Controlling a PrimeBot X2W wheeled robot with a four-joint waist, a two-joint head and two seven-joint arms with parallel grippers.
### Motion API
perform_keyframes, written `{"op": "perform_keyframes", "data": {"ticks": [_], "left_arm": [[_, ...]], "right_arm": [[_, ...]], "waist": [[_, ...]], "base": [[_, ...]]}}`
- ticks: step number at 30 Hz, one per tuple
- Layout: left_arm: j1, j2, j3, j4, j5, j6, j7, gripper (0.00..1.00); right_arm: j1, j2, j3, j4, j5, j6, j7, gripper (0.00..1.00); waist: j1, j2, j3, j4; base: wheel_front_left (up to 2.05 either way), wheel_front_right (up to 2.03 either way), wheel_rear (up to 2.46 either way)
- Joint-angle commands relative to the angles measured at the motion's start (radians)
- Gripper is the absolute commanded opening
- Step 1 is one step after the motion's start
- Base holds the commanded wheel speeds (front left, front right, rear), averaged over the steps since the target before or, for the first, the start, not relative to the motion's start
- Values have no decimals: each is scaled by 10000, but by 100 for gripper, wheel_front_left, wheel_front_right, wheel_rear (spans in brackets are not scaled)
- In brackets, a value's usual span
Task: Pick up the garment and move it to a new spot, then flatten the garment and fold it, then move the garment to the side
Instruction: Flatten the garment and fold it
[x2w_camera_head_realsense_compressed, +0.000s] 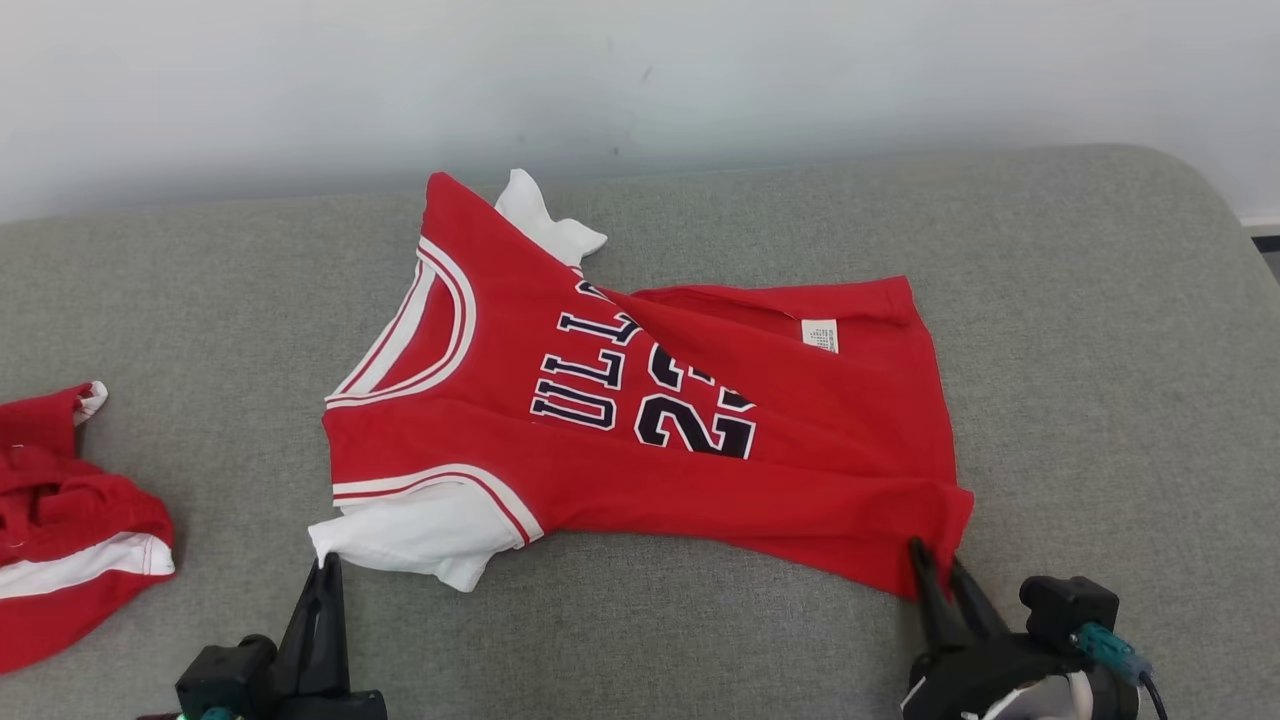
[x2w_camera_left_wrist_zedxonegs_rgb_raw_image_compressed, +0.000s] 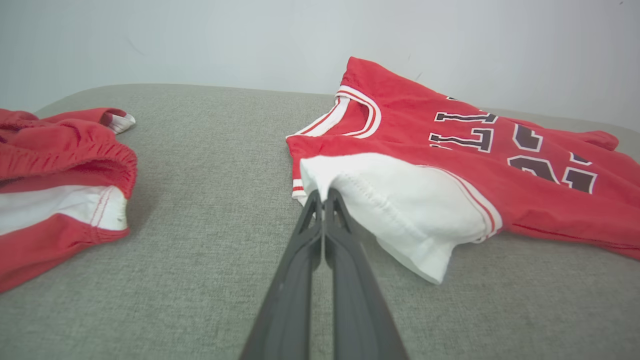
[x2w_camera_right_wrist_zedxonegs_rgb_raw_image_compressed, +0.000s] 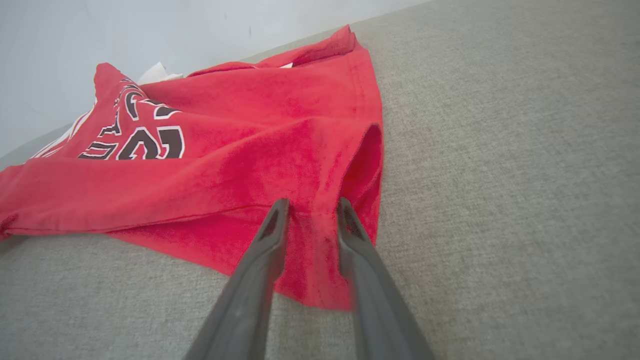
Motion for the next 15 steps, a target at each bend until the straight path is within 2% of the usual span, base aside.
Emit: {"op": "perform_keyframes", "data": {"ticks": [1, 9, 12, 15], "left_arm": [[-101, 22, 6, 16, 101, 0, -45, 0], [113, -92, 277, -647, -203, -93, -46, 0], [26, -9, 451, -1162, -531, -283, 28, 0], [-323, 281, 499, -2000, -746, -533, 565, 0]], "right_arm": [[138, -82, 22, -61, -98, -19, -9, 0], [1102, -339, -112, -1442, -583, -19, -9, 0], [1141, -531, -74, -2046, -265, -19, -11, 0], [932, -990, 179, -2564, 406, -19, 72, 0]], "waist": [[-1, 0, -39, 22], [-1, 0, -534, -11], [-1, 0, -769, -54], [-1, 0, -1071, -48]], "base": [[0, 0, 0], [0, 0, 0], [0, 0, 0], [0, 0, 0]]}}
